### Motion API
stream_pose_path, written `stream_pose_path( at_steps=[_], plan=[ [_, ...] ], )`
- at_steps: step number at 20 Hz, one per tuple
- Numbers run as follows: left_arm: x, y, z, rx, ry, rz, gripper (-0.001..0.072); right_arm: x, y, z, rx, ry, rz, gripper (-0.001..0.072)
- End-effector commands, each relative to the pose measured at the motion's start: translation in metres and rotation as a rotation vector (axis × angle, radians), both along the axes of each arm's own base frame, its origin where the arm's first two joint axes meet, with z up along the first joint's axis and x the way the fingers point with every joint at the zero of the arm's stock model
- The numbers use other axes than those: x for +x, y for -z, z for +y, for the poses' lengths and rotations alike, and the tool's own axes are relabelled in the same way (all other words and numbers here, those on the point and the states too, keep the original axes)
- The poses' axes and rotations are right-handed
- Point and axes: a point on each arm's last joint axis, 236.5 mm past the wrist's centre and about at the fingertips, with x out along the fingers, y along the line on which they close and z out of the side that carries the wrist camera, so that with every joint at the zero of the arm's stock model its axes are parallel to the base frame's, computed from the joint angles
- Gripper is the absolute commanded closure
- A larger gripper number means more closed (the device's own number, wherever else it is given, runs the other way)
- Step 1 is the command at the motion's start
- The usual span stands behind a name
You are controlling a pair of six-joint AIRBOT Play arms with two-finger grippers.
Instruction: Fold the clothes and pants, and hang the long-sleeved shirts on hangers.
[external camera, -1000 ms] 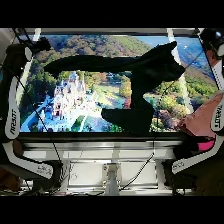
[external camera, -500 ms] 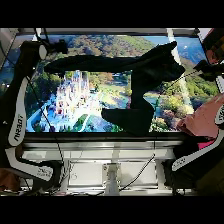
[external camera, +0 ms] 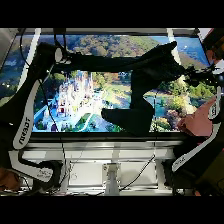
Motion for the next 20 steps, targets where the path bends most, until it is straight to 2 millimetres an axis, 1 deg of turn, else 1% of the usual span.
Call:
stream_pose_path(
  at_steps=[1, 2, 4, 6, 8, 9, 10, 11, 12, 13, 14, 15, 16, 18, 20],
  plan=[
    [-0.021, 0.015, -0.015, -0.016, 0.014, 0.099, 0.0018, 0.014, 0.006, -0.001, 0.008, 0.045, -0.039, 0.0188],
    [-0.03, 0.022, -0.023, -0.052, 0.018, 0.144, 0.0022, 0.016, 0.007, -0.002, 0.003, 0.051, -0.044, 0.0208],
    [-0.043, 0.035, -0.041, -0.113, 0.035, 0.204, 0.0025, 0.022, 0.01, -0.001, -0.01, 0.061, -0.057, 0.0208],
    [-0.057, 0.053, -0.057, -0.136, 0.057, 0.255, 0.0025, 0.026, 0.008, 0.0, -0.009, 0.069, -0.074, 0.0241],
    [-0.084, 0.08, -0.078, -0.147, 0.114, 0.349, 0.0025, 0.029, 0.006, 0.0, -0.001, 0.076, -0.084, 0.0271],
    [-0.104, 0.095, -0.091, -0.151, 0.16, 0.414, 0.0025, 0.03, 0.005, 0.0, 0.005, 0.081, -0.09, 0.031],
    [-0.122, 0.108, -0.101, -0.144, 0.208, 0.466, 0.0025, 0.03, 0.004, 0.0, 0.008, 0.083, -0.093, 0.0326],
    [-0.137, 0.12, -0.109, -0.124, 0.252, 0.502, 0.0025, 0.031, 0.004, 0.0, 0.009, 0.084, -0.095, 0.0332],
    [-0.149, 0.129, -0.114, -0.101, 0.288, 0.524, 0.0025, 0.032, 0.002, 0.001, 0.005, 0.077, -0.105, 0.0356],
    [-0.159, 0.136, -0.118, -0.084, 0.315, 0.547, 0.0025, 0.036, -0.002, 0.002, -0.002, 0.059, -0.134, 0.0439],
    [-0.171, 0.141, -0.121, -0.068, 0.331, 0.581, 0.0025, 0.04, -0.007, 0.004, -0.01, 0.04, -0.167, 0.0544],
    [-0.183, 0.143, -0.123, -0.054, 0.344, 0.618, 0.0025, 0.044, -0.013, 0.004, -0.031, 0.018, -0.204, 0.0634],
    [-0.192, 0.144, -0.125, -0.049, 0.353, 0.648, 0.0025, 0.048, -0.018, -0.002, -0.061, 0.022, -0.229, 0.0686],
    [-0.208, 0.142, -0.139, -0.104, 0.354, 0.702, 0.0024, 0.054, -0.021, -0.008, -0.087, 0.049, -0.25, 0.0687],
    [-0.216, 0.137, -0.155, -0.187, 0.334, 0.733, 0.0025, 0.057, -0.021, -0.005, -0.101, 0.047, -0.255, 0.0688]
  ],
)
